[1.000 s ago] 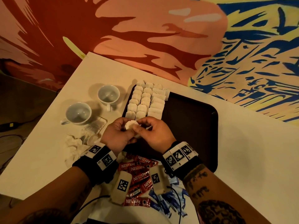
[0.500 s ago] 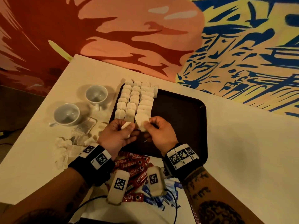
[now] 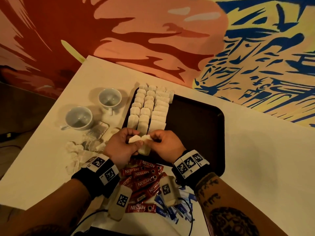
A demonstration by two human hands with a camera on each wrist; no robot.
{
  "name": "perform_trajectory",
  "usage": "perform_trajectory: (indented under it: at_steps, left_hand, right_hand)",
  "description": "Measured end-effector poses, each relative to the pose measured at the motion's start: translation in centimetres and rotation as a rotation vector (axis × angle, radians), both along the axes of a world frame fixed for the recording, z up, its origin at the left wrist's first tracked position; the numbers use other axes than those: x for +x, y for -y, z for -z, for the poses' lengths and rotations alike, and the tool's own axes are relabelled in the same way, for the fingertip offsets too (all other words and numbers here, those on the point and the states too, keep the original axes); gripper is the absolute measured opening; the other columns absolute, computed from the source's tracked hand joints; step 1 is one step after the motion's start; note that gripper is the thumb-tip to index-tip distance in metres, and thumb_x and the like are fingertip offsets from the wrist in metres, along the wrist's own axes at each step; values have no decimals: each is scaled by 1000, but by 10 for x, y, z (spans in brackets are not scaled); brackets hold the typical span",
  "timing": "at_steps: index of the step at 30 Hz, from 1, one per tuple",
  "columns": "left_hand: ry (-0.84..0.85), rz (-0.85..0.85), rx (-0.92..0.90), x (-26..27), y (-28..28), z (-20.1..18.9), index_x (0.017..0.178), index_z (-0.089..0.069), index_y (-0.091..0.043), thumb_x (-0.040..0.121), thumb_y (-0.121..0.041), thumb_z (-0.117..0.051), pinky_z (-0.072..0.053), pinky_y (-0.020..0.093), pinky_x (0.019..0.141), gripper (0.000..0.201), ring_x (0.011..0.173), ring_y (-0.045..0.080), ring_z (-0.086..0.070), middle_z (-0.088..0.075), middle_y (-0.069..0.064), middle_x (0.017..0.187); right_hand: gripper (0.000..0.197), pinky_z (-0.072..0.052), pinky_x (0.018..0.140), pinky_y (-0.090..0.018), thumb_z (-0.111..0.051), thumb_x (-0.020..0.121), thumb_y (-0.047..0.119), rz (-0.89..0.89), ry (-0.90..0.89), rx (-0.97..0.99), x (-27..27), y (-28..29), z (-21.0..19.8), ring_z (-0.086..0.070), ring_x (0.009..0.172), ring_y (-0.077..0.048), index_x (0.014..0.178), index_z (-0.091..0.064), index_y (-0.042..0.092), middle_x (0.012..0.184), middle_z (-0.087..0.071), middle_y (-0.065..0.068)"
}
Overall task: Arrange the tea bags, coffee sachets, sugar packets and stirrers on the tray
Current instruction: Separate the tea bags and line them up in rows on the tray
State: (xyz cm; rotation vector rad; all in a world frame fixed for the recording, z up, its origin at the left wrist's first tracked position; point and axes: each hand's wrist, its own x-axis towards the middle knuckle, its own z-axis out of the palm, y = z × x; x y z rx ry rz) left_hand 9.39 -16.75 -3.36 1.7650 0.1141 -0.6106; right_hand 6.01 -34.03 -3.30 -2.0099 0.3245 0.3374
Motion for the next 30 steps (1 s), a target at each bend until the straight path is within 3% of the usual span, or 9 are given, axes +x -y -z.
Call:
perform_trajectory:
  at_steps: [4,7,11,13,22,25,30]
  left_hand:
    - [-67,-143,-10,10,-19,10,100,-66,-21,88,-12,-71,-59,35,68,16,64,20,-68,-74,10,79]
    - [-183,-285,-117,19,-32,11,105,-62,-13,94,-10,-62,-55,31,60,11,62,19,-63,-73,8,79]
    - [-235,-387,-188,27,-45,10,92,-57,-10,98,-6,-51,-52,34,61,9,67,25,-62,-70,17,83]
    - [-254,-410,-211,30,-50,12,88,-54,-9,97,-3,-48,-53,37,64,12,72,29,-62,-70,21,86]
    - [-248,-411,-245,33,-57,15,85,-57,-9,95,-5,-54,-55,39,71,11,67,22,-62,-70,11,84]
    - [-250,-392,-244,37,-58,15,84,-58,-10,95,-5,-55,-56,38,71,13,67,21,-61,-68,11,84]
    - [-250,-370,-242,42,-56,14,81,-59,-8,94,-3,-57,-57,35,69,14,68,20,-62,-62,8,71]
  right_hand:
    - [6,-50,78,-23,-69,90,26,-32,-41,-144,19,-11,4,-66,89,-10,95,-66,29,93,-70,7]
    - [8,-52,80,-27,-66,90,29,-13,-54,-228,32,-19,7,-65,91,-14,98,-65,26,98,-70,3]
    - [12,-42,73,-25,-64,90,32,-339,-162,-376,48,-39,15,-61,93,-17,99,-67,26,102,-67,2]
    - [15,-39,74,-25,-63,90,31,-408,-178,-426,56,-47,18,-62,98,-20,102,-69,24,107,-68,0]
    - [17,-45,76,-25,-67,88,33,-279,-166,-560,96,-49,21,-65,97,-22,102,-72,24,105,-70,-2]
    - [18,-52,80,-29,-66,87,33,-268,-173,-571,104,-48,22,-65,97,-24,102,-72,25,105,-70,-3]
    - [22,-55,83,-33,-64,90,33,-270,-181,-605,110,-48,21,-65,97,-26,105,-73,19,105,-69,-6]
